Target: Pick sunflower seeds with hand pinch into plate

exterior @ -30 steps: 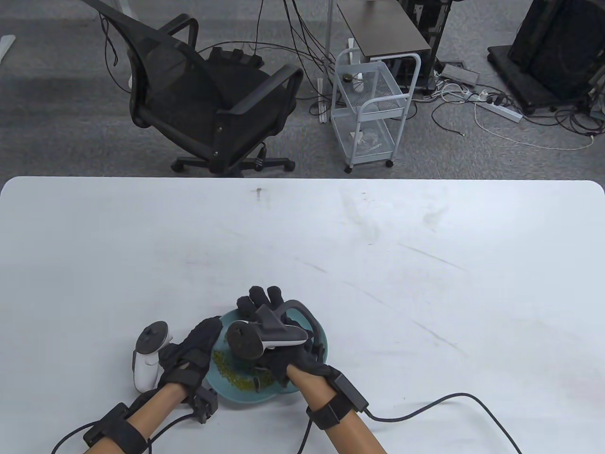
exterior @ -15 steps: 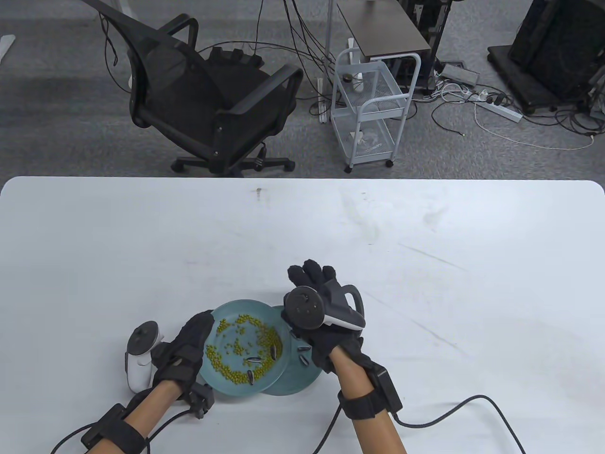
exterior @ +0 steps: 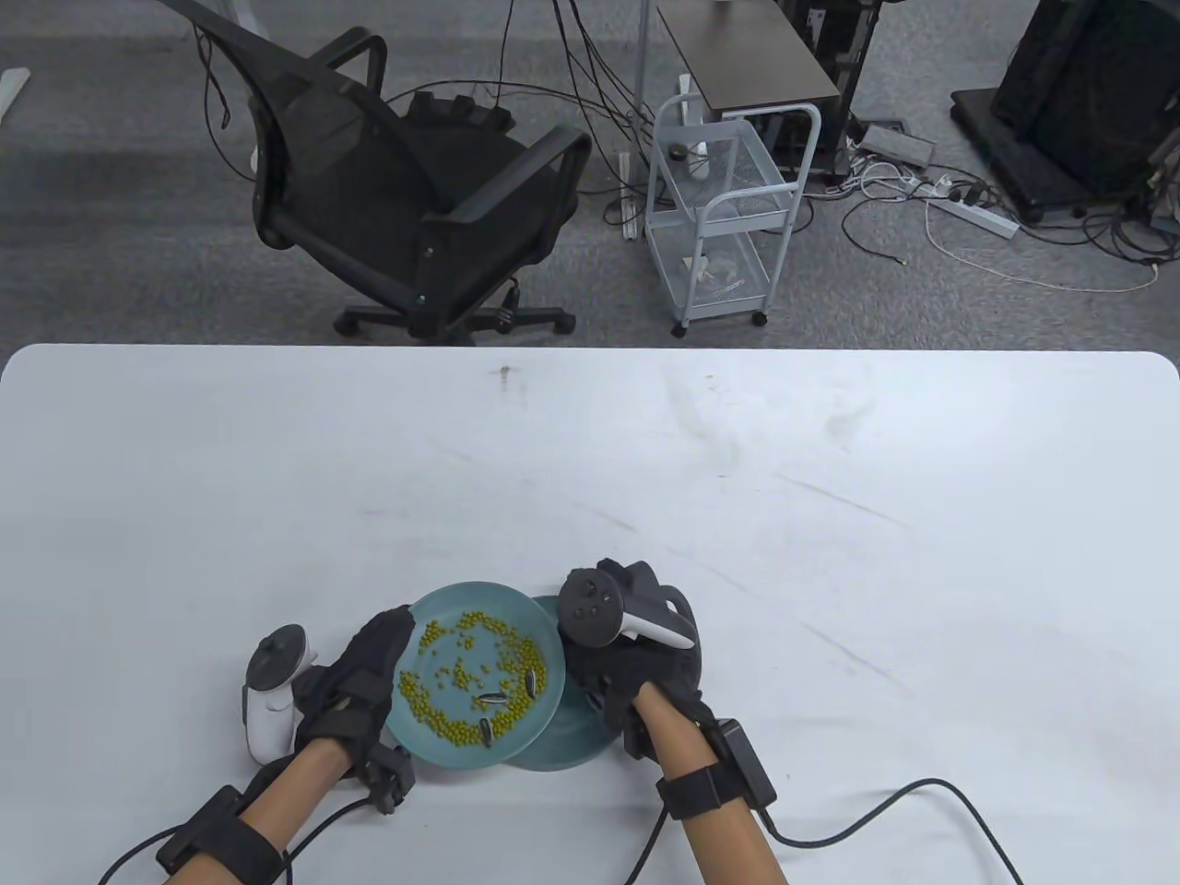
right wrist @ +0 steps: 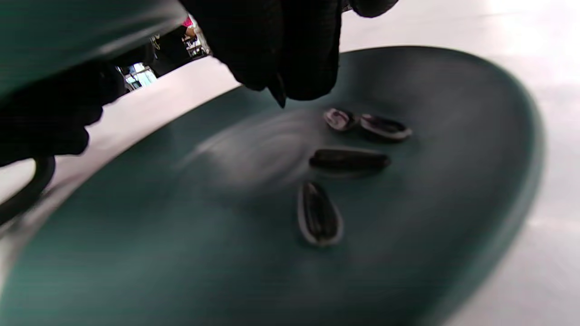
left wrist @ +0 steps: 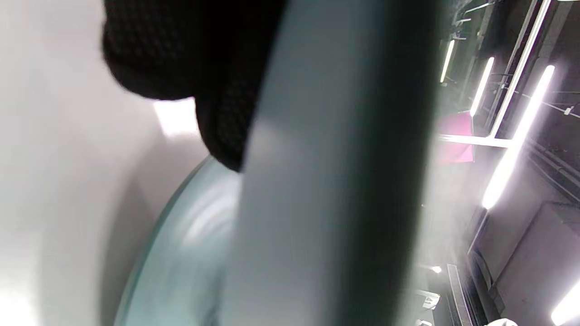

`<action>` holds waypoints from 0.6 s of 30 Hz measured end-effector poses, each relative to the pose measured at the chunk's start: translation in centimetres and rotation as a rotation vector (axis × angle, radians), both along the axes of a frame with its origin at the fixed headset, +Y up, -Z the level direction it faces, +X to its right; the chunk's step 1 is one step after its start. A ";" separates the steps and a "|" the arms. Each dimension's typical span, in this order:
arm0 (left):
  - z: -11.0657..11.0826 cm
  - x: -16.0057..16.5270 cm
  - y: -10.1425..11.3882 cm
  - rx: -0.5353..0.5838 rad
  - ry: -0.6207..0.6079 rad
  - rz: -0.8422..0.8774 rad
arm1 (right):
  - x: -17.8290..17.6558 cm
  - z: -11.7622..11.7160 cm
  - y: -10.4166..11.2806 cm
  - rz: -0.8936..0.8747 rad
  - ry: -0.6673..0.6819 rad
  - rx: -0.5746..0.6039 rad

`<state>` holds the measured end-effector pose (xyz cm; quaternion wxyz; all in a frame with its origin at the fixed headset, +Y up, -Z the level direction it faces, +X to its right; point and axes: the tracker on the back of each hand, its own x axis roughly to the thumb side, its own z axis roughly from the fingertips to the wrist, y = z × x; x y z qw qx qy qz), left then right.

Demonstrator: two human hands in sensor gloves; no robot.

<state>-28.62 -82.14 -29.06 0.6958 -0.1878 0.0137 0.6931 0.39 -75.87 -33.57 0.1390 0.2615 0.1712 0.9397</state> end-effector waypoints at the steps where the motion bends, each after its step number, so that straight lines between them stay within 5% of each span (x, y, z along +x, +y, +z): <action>1: -0.1 0.0 0.0 -0.003 -0.003 0.004 | -0.1 0.1 -0.2 0.029 0.001 0.006; 18: -0.1 0.2 0.0 -0.006 -0.020 0.008 | 0.3 0.3 0.0 0.029 -0.018 0.032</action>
